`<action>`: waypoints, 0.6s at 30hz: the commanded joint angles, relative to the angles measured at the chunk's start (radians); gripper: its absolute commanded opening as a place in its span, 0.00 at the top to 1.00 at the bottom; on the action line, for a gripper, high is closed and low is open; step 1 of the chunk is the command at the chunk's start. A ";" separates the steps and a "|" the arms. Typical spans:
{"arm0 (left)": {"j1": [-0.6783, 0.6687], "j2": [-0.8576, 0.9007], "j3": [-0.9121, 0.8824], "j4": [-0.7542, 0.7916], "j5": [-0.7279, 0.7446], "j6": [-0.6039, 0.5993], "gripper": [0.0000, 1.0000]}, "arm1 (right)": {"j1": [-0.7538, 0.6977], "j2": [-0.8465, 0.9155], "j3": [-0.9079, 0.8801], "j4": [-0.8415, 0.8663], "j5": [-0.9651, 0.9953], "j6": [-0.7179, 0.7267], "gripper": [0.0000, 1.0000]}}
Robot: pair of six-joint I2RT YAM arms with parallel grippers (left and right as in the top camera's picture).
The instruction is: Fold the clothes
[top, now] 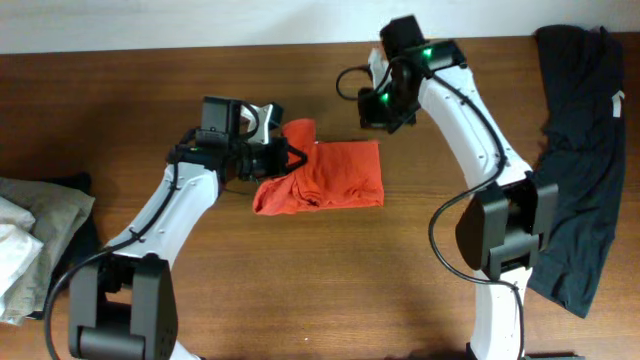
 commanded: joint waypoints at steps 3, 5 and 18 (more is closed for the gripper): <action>-0.092 0.051 0.018 0.072 -0.054 -0.041 0.99 | -0.068 -0.002 0.084 -0.062 0.030 0.001 0.96; -0.131 0.102 0.018 0.138 -0.054 -0.084 1.00 | -0.084 -0.002 0.084 -0.091 0.031 -0.023 0.96; -0.195 0.230 0.022 0.448 -0.106 -0.257 0.70 | -0.087 -0.002 0.083 -0.120 0.030 -0.056 0.96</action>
